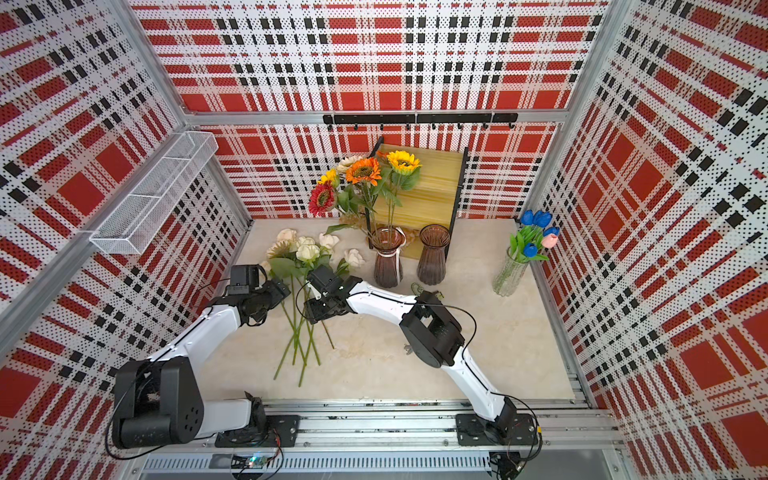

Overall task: Arrange the flowers in different vases according to their variety
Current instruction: Pick up the flower at the center of the board.

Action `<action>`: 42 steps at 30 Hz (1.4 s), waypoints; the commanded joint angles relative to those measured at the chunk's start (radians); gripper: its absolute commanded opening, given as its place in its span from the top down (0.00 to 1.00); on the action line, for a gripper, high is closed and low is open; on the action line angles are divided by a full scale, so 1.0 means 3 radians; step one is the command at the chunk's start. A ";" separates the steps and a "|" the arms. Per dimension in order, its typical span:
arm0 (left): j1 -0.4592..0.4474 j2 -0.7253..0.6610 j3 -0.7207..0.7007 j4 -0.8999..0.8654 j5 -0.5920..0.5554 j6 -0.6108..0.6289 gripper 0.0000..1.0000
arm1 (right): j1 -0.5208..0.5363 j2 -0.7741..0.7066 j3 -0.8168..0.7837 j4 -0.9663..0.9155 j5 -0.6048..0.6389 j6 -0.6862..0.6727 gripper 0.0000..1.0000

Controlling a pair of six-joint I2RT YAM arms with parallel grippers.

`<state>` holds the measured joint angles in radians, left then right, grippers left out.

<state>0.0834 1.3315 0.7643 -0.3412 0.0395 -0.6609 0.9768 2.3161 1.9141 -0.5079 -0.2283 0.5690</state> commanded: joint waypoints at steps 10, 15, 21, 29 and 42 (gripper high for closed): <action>0.0062 0.0041 -0.0089 0.0166 0.0166 0.0061 0.15 | -0.0055 0.0428 0.0497 -0.0293 0.0151 0.0054 0.48; 0.0061 0.0057 -0.0077 0.0176 0.0187 0.0050 0.15 | -0.0104 0.0508 0.0555 -0.0331 0.0179 0.0041 0.51; 0.0067 0.0090 -0.0077 0.0184 0.0219 0.0055 0.16 | -0.0119 0.0573 0.0587 -0.0332 0.0131 0.0029 0.59; 0.0071 0.0087 -0.0088 0.0181 0.0250 0.0056 0.16 | -0.0116 0.0601 0.0593 -0.0301 0.0031 -0.0008 0.67; 0.0087 0.0065 -0.0115 0.0190 0.0273 0.0078 0.17 | -0.0119 0.0470 0.0568 -0.0258 0.0042 -0.0013 1.00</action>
<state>0.0952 1.3525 0.7437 -0.2996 0.1162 -0.6525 0.9394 2.4760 2.0705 -0.5926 -0.2234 0.5686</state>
